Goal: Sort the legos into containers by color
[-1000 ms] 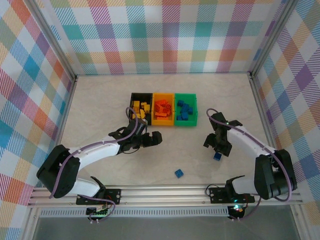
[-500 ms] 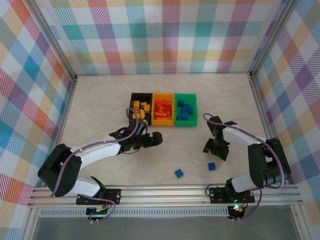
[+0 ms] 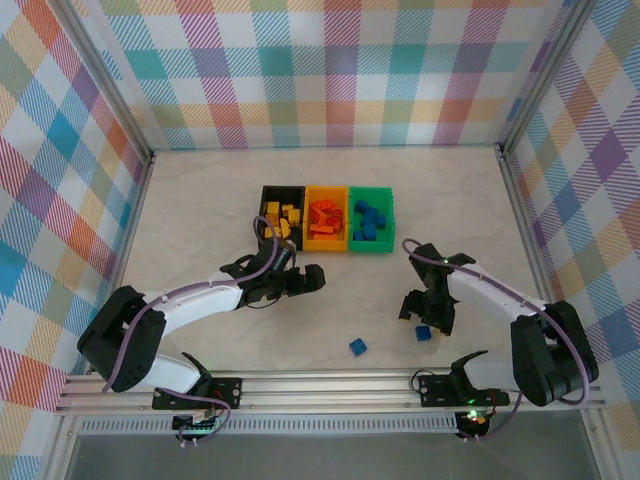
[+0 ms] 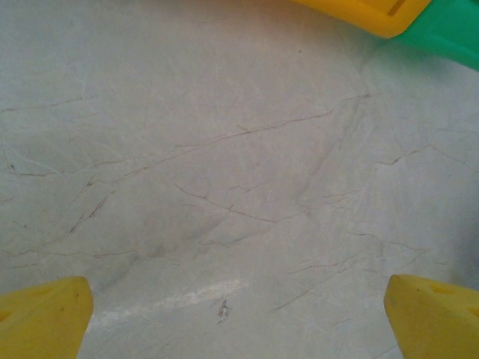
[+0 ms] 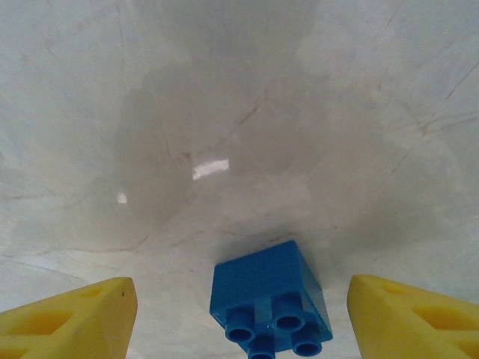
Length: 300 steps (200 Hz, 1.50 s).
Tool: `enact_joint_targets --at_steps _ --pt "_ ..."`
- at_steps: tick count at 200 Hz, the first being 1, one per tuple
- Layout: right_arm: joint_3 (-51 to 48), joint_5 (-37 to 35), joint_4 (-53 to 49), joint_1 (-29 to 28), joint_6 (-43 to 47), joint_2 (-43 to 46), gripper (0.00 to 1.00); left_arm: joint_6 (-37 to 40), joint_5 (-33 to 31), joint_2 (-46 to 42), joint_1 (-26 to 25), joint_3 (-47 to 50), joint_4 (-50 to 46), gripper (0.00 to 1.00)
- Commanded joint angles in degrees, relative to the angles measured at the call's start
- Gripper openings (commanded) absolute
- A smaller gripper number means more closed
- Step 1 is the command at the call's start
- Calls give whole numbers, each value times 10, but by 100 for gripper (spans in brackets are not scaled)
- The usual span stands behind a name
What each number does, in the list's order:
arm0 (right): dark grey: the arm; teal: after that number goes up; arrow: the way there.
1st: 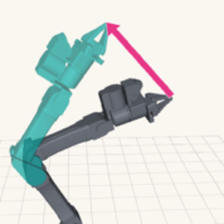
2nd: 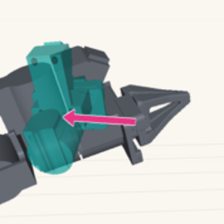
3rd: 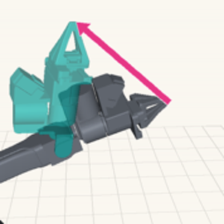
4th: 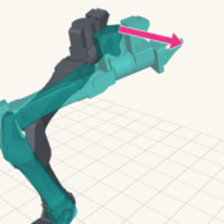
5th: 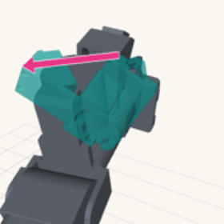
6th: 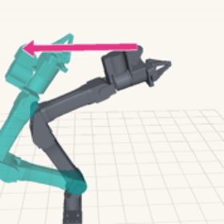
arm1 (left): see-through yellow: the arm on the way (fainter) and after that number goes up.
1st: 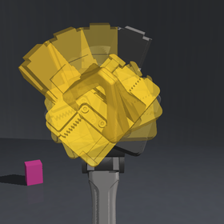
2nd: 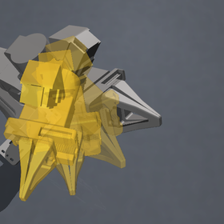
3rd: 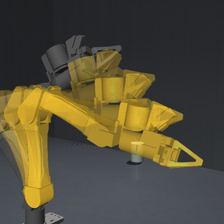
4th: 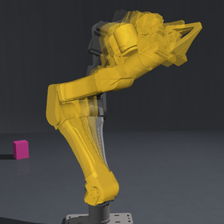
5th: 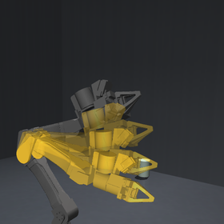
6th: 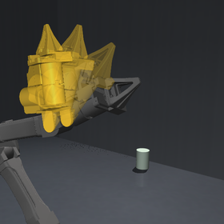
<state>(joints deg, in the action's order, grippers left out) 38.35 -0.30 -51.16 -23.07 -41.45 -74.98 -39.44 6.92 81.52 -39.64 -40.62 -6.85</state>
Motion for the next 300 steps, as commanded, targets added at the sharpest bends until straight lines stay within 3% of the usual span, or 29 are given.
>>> enact_joint_targets --at_steps 1,81,122,149,201,237,300 --pt "-1 16 -17 -9 -12 -13 75 -5 13 12 0 -6 12 100" --pt "16 25 -1 -50 -14 -48 59 3 18 14 -1 -11 8 100" --pt "12 23 26 -51 -1 -62 40 18 16 12 -2 -20 -9 100" --pt "19 24 42 -53 22 -41 34 27 19 9 -2 -21 -10 100" --pt "160 -13 97 -51 77 -29 35 56 13 11 -27 -47 -26 100" --pt "276 -28 186 -40 79 -143 37 69 0 17 -44 -72 -54 100" --pt "516 -59 176 -27 86 -356 42 117 -1 45 -89 -116 -118 100"
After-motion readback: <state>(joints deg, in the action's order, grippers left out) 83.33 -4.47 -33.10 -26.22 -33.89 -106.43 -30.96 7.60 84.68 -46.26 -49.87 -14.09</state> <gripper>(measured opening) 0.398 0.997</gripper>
